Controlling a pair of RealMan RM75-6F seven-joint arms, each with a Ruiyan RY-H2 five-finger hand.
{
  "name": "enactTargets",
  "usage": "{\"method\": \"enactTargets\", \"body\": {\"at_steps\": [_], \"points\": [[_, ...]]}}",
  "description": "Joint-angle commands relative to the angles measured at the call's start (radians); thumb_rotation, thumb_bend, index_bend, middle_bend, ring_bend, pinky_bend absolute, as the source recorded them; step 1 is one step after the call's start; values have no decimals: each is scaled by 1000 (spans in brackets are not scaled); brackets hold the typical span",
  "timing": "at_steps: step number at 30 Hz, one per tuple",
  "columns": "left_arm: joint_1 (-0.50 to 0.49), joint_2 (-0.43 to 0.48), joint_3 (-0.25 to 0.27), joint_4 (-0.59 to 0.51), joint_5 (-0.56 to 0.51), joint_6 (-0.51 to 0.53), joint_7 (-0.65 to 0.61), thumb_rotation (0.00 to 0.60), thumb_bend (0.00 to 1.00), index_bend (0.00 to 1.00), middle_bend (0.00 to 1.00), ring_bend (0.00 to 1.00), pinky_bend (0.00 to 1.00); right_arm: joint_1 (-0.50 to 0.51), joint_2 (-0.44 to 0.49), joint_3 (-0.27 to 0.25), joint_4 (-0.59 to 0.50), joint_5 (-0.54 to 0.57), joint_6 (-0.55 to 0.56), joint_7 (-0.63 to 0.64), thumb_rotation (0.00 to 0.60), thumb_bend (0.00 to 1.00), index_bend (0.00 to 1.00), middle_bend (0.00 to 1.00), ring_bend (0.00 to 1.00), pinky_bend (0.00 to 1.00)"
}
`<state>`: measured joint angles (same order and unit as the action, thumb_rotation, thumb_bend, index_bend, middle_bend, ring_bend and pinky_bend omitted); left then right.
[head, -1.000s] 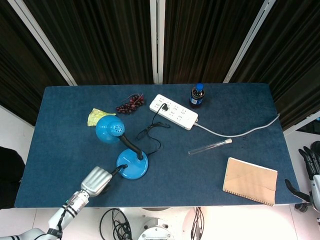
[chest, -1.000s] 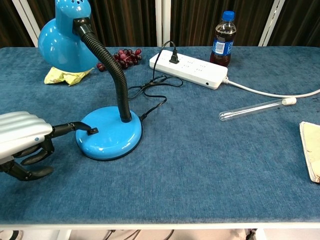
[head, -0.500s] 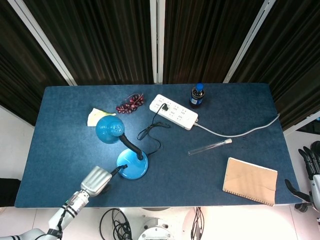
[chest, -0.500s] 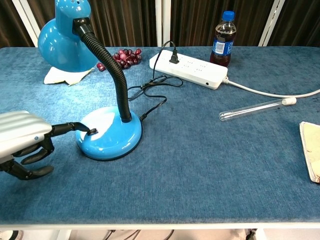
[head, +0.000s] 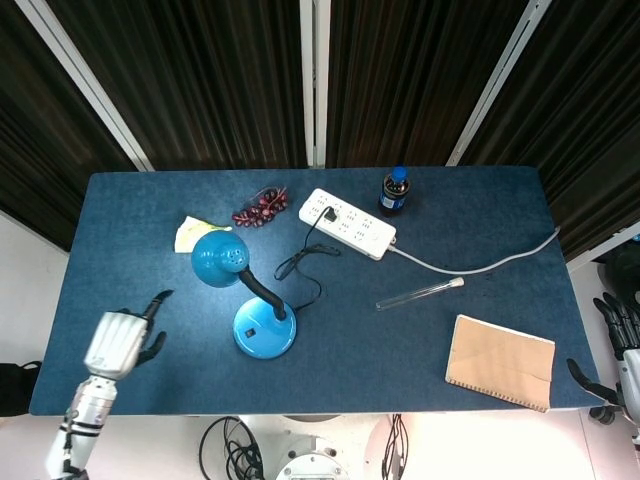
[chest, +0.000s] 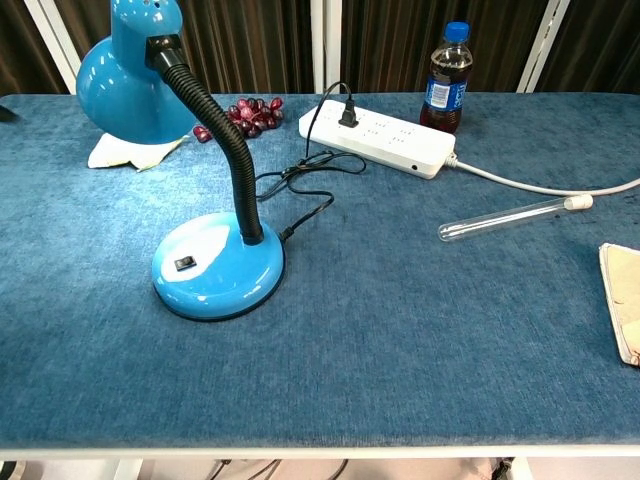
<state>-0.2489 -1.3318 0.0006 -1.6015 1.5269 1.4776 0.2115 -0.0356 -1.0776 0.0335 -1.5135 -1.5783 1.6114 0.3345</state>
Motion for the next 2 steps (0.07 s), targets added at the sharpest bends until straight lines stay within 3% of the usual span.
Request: {"method": "enactTargets", "body": {"at_steps": [1,2], "points": [[101,83,-49,29,-48,137,-87,600,359,235,570,501,608,0,-1,0,1,2,-2,-3,600,198,0,0,0,0],[112,100,-51,24,-58,145,-99,600,351,237,447,358,509,1,0,-1,1,1,-5,-5,600,198,0,0,0,0]]}}
